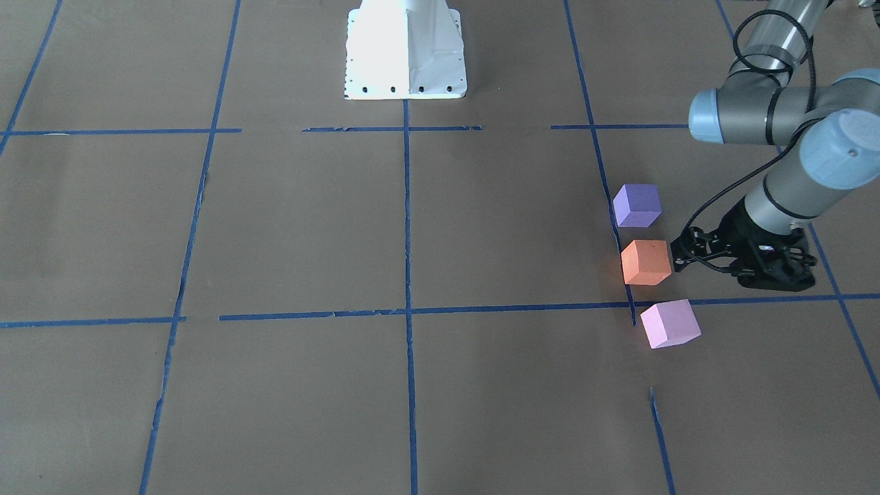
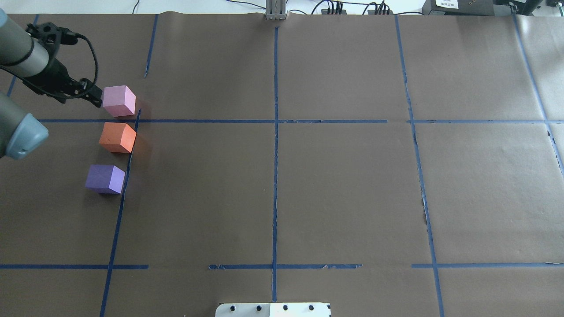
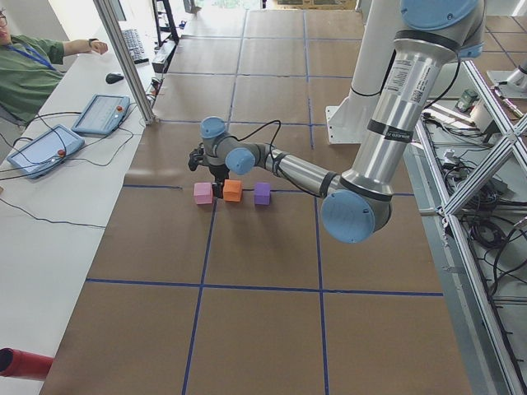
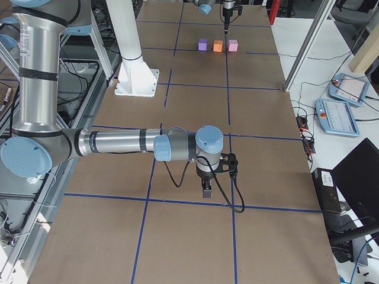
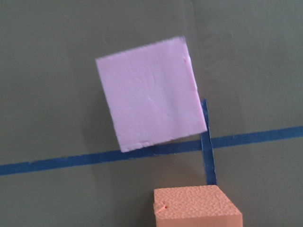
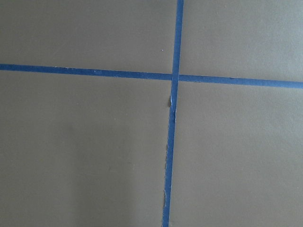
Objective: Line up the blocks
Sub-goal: 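Open the left gripper and raise it away from the cubes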
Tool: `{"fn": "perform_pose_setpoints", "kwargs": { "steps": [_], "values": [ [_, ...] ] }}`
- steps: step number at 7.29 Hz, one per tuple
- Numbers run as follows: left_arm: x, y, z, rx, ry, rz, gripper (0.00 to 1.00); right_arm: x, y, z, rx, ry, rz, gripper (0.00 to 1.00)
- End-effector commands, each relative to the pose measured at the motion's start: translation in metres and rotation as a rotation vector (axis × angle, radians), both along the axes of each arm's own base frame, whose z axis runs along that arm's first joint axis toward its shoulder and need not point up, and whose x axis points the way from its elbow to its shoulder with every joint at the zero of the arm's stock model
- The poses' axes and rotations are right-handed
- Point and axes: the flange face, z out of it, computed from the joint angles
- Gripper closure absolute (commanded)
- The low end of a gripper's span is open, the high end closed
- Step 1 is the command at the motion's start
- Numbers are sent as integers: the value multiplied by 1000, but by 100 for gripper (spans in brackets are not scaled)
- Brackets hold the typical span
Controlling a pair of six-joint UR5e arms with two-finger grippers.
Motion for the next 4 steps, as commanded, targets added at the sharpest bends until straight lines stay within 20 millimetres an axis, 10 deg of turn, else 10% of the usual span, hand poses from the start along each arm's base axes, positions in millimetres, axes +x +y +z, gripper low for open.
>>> {"fn": "perform_pose_setpoints", "kwargs": {
  "steps": [1, 3, 4],
  "values": [
    [-143, -15, 32, 109, -113, 105, 0, 0, 0, -1, 1, 0, 0, 0],
    [-276, 27, 135, 27, -151, 27, 0, 0, 0, -1, 1, 0, 0, 0],
    [-287, 45, 163, 36, -159, 86, 0, 0, 0, -1, 1, 0, 0, 0]
  ]
}}
